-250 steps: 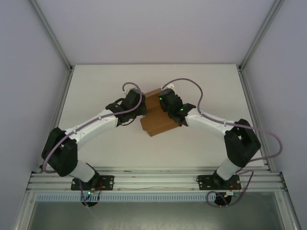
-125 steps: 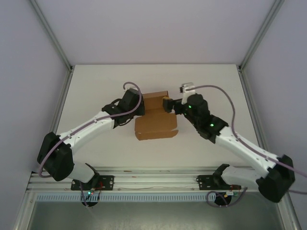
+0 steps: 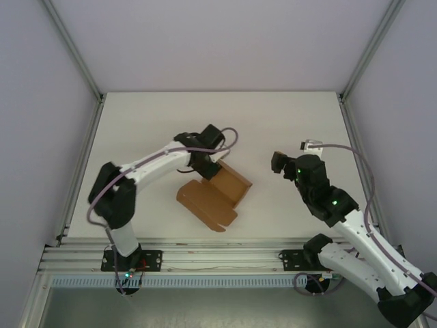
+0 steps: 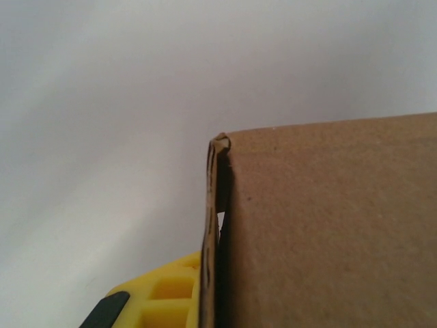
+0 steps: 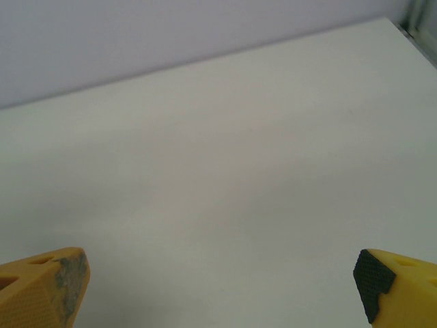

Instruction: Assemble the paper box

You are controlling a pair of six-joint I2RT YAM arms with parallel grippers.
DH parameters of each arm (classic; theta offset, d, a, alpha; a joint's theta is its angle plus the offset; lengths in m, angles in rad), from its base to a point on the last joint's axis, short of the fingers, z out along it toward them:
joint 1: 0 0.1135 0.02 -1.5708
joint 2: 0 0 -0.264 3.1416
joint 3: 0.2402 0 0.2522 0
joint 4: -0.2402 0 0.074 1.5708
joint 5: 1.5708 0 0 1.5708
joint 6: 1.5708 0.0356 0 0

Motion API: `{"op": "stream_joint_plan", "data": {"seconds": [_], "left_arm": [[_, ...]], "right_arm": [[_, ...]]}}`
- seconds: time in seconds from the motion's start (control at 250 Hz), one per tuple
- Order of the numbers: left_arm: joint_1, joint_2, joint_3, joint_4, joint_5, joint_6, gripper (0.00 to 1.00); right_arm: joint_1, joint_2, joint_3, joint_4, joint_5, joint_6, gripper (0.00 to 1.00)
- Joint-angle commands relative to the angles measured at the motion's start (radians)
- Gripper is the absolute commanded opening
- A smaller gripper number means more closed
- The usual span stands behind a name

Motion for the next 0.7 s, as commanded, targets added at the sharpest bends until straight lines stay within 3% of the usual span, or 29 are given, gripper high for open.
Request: {"op": "stream_joint_plan", "data": {"seconds": [0.0,0.192,0.316,0.488,0.696], "left_arm": [[-0.041,0.125,0.117,-0.192,-0.116,0.099,0.0],[-0.085,0.358,0.325,-0.266,-0.396,-0.03,0.0],[-0.105,0.445,0.357,-0.233,-0.532,-0.061,0.0],[-0.143,0.541,0.387,-0.206,-0.605,-0.062,0.0],[-0.156,0.553,0.394,-0.176,-0.559,-0.051,0.0]], "right_arm": [[-0.011,-0.024,-0.01,-0.148,0.044,0.051,1.0],[-0.021,-0.036,-0.034,-0.136,0.034,0.053,1.0],[-0.028,-0.035,-0.045,-0.126,0.038,0.048,1.0],[-0.037,-0.032,-0.054,-0.123,0.033,0.056,1.0],[-0.045,-0.024,-0.049,-0.123,0.016,0.05,1.0]]}}
